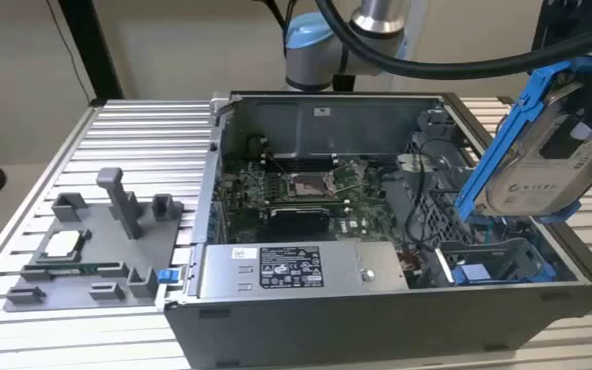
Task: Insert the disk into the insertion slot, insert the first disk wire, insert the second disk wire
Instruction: 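Insert the disk into the insertion slot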
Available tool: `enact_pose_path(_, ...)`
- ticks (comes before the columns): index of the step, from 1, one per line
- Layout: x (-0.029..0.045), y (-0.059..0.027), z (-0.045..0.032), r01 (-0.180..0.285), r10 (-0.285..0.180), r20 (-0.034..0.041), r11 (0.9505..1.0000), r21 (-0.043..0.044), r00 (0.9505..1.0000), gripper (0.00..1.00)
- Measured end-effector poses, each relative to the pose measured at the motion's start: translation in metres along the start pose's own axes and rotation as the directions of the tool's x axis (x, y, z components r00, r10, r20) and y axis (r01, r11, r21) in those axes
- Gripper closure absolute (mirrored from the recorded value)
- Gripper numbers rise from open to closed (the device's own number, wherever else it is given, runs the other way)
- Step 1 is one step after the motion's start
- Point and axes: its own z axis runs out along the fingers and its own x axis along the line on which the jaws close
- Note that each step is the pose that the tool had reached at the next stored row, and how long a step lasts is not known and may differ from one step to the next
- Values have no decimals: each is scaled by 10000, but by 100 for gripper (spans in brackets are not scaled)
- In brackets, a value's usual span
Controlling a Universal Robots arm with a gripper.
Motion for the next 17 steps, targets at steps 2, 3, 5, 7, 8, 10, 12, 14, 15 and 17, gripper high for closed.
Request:
enact_pose_path(2,0,0,0,0,0,0,10000,0,10000,100)
enact_pose_path(3,0,0,0,0,0,0,10000,0,10000,100)
enact_pose_path(5,0,0,0,0,0,0,10000,0,10000,100)
enact_pose_path(7,0,0,0,-1,1,-1,10000,0,10000,100)
enact_pose_path(8,0,0,2,0,0,0,10000,0,10000,100)
enact_pose_path(10,0,0,8,0,0,1,10000,0,10000,100)
enact_pose_path(12,0,-1,20,-1,1,1,10000,0,10000,100)
enact_pose_path(14,0,-3,36,0,0,4,10000,0,10000,100)
enact_pose_path(15,-1,-5,47,0,0,6,10000,0,10000,100)
enact_pose_path(17,-1,-11,67,0,0,10,10000,0,10000,100)
